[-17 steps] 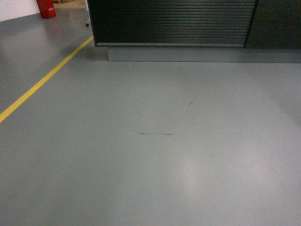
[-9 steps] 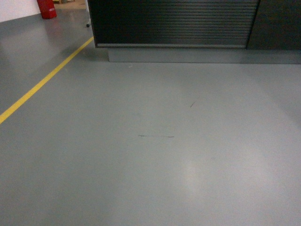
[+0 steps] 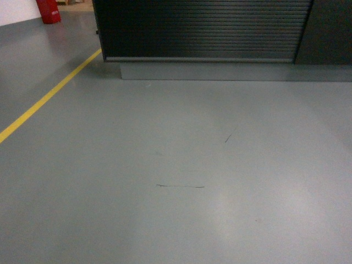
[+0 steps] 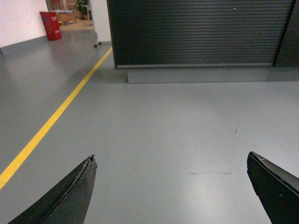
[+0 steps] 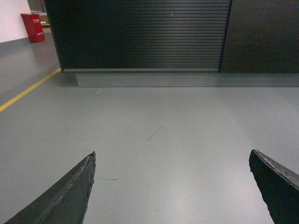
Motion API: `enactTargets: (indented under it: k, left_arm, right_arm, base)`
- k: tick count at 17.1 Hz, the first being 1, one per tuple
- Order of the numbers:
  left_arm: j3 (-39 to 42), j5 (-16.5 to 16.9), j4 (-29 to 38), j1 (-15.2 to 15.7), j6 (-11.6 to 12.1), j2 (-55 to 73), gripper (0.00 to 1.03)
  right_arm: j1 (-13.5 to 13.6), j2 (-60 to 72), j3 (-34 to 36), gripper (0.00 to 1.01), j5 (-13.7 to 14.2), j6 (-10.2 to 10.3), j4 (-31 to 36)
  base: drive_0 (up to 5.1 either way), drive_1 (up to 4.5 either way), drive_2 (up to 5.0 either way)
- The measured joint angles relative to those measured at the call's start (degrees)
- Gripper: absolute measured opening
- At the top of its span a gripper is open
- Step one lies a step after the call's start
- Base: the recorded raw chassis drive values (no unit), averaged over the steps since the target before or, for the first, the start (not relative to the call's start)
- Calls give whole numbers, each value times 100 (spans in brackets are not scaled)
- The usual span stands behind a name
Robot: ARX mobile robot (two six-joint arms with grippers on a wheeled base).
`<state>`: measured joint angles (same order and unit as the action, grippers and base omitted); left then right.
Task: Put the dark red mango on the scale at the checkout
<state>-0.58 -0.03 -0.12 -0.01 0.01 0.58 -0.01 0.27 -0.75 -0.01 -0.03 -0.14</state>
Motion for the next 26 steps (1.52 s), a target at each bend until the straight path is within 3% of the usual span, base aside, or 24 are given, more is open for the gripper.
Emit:
enactTargets:
  k: [26]
  left_arm:
    - [0,-2,-9,0,0,0,98]
  right_arm:
    - [0,2,0,98,-2,0,15]
  base:
    - [-6,426,-438]
